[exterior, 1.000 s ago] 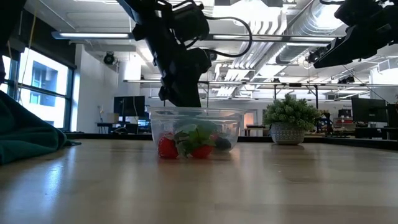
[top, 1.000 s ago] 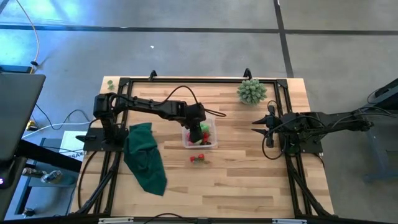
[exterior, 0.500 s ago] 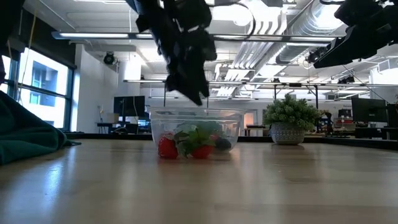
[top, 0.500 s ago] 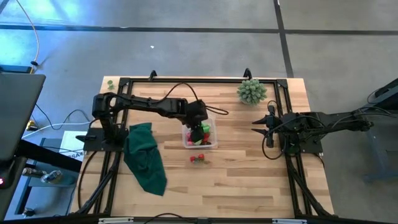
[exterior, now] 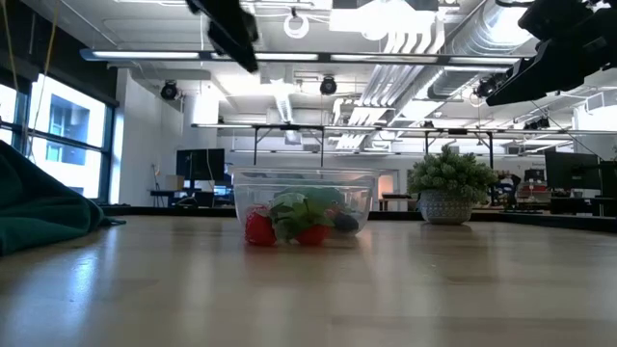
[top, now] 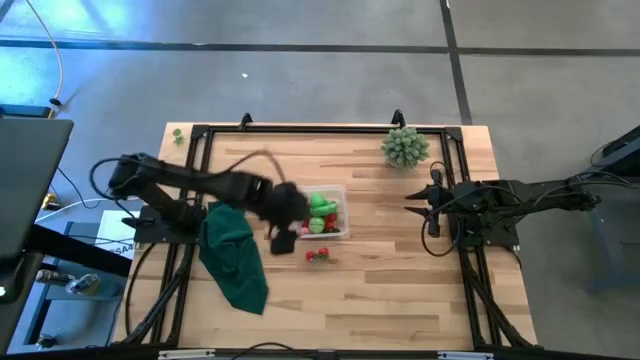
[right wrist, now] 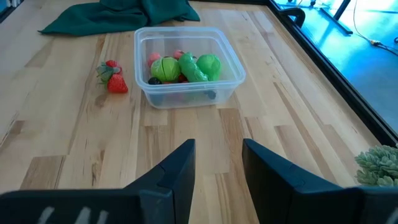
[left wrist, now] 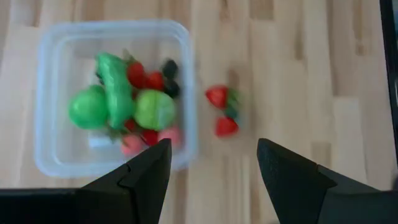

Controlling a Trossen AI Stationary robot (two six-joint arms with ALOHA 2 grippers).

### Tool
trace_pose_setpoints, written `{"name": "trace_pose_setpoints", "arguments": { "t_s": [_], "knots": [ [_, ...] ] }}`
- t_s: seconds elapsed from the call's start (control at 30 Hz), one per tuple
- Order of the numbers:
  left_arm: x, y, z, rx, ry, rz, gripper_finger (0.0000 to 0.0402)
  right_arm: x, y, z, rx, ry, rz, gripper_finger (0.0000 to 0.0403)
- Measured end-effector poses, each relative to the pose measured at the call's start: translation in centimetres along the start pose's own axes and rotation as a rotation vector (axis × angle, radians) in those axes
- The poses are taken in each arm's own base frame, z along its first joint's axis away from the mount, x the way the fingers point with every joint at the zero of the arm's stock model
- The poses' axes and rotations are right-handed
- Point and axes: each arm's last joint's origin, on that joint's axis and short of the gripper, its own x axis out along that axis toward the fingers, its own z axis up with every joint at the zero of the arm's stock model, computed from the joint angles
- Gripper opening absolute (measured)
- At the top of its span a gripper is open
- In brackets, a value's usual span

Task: Pick and placing Produce into tupperware
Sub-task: Put the strawberry into the transparent bin

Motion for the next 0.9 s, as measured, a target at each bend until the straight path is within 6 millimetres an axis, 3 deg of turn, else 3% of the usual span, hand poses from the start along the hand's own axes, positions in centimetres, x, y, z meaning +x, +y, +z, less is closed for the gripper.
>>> {"name": "trace_pose_setpoints", "arguments": {
  "t_s": [0.17, 0.37, 0.67, 0.9],
  "knots": [
    [0.1, -4.3, -2.8, 0.041, 0.012, 0.047, 0.0229, 0.0, 0.0, 0.0, 0.000, 0.001, 0.000, 0.0123],
    [3.8, -6.8, -6.2, -0.034, -0.067, 0.069, 0.0229, 0.0, 0.0, 0.0, 0.000, 0.000, 0.000, 0.0123],
    [9.3, -7.1, -10.8, -0.101, -0.313, 0.001, 0.0229, 0.0, 0.0, 0.0, 0.000, 0.001, 0.000, 0.0123],
    [11.4, -6.9, -11.7, -0.067, -0.326, 0.049, 0.0229, 0.0, 0.0, 0.0, 0.000, 0.000, 0.000, 0.0123]
  ]
}}
